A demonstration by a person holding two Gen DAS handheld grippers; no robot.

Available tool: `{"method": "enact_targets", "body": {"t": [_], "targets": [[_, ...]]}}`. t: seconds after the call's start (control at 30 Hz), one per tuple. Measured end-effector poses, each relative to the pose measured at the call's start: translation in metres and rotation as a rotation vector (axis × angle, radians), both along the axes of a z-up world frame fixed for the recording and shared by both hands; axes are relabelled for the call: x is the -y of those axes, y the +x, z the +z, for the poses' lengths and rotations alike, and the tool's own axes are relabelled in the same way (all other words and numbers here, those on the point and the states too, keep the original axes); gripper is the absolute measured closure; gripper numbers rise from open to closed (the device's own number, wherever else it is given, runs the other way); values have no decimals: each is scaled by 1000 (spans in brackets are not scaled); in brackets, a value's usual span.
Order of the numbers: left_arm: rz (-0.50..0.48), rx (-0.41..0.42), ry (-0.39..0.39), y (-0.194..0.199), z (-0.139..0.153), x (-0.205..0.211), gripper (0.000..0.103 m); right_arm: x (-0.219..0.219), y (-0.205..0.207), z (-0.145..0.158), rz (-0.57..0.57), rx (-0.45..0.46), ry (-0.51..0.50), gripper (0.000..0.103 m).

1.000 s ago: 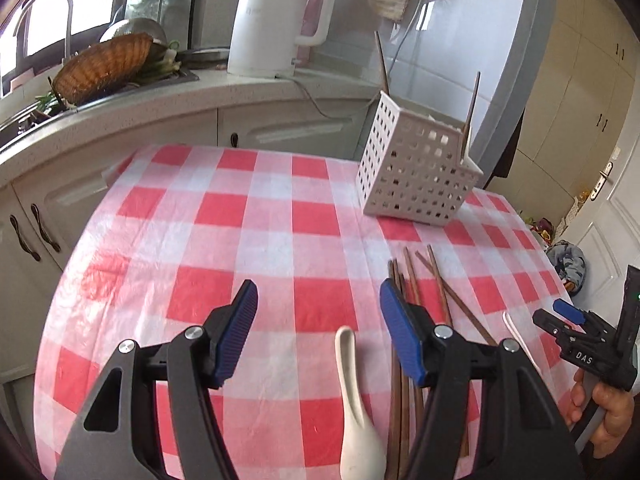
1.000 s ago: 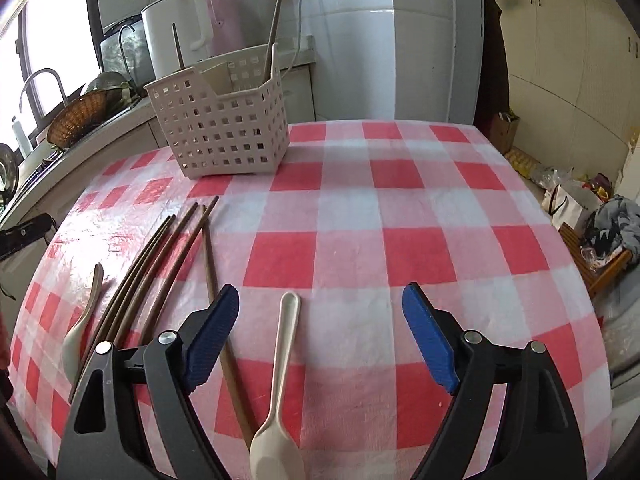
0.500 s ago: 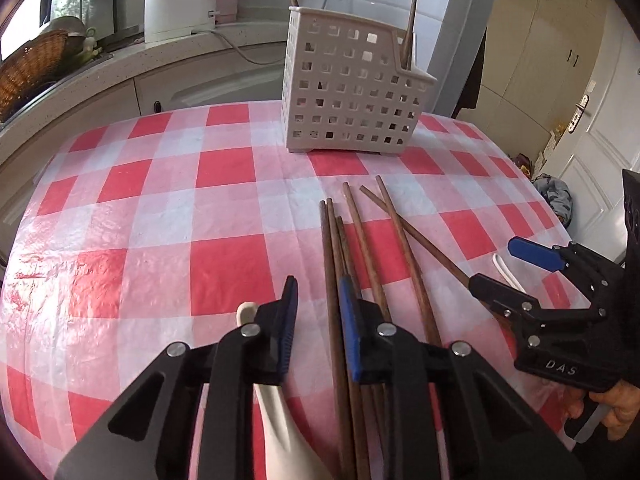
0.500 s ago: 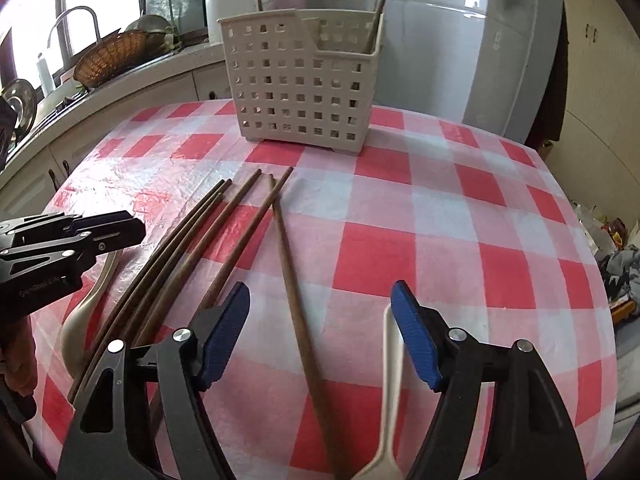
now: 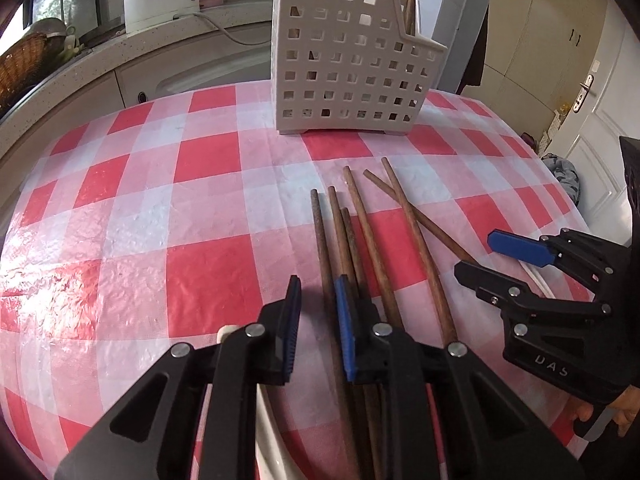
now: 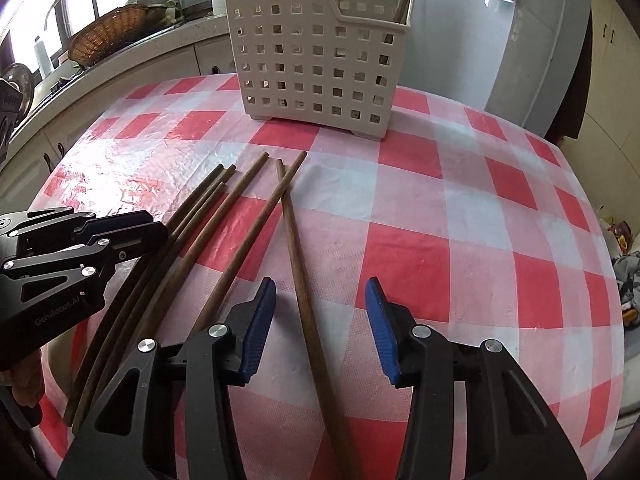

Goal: Organize utensils
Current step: 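Move the open right gripper back to the chopsticks and grasp one, then lift the grasped chopstick upright with the right gripper and adjust grip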

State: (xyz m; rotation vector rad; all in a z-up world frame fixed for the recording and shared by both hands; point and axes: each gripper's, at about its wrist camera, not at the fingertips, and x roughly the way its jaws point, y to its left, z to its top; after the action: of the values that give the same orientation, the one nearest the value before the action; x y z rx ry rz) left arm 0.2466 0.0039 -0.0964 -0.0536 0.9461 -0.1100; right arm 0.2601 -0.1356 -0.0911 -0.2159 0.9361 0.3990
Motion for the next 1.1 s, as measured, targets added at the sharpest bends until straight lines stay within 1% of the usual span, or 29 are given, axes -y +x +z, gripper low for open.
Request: {"method": "enact_targets", "body": {"t": [0.1, 0.23, 0.3, 0.33, 0.37, 0.4, 0.43, 0.5, 0.57, 0.67, 0.9, 1.1], "targets": [[-2, -3, 43, 2, 0, 6, 85, -3, 2, 0, 6, 0, -1, 64], [2, -5, 83, 4, 0, 12, 85, -8, 5, 0, 27, -1, 13, 73], [7, -4, 101, 5, -1, 13, 91, -11, 5, 0, 48, -1, 24, 79], [11, -3, 104, 6, -1, 12, 95, -13, 5, 0, 53, -1, 29, 83], [17, -7, 89, 6, 0, 10, 95, -13, 4, 0, 56, -1, 37, 85], [23, -12, 69, 7, 0, 7, 96, -14, 4, 0, 52, 3, 38, 90], [26, -14, 52, 8, 0, 4, 96, -14, 4, 1, 48, 6, 36, 92], [32, -14, 23, 7, 1, 1, 96, -13, 4, 1, 42, 8, 45, 93], [35, 0, 14, 4, 5, 0, 96, -10, 4, 2, 35, 4, 73, 94], [38, 29, -3, 0, 14, -1, 96, -5, 2, 9, 7, 23, 99, 94], [48, 94, -22, -11, 39, -1, 97, 3, -6, 38, -9, 79, 140, 94], [57, 133, -24, -18, 53, -3, 97, 9, -8, 45, -22, 99, 156, 94]]}}
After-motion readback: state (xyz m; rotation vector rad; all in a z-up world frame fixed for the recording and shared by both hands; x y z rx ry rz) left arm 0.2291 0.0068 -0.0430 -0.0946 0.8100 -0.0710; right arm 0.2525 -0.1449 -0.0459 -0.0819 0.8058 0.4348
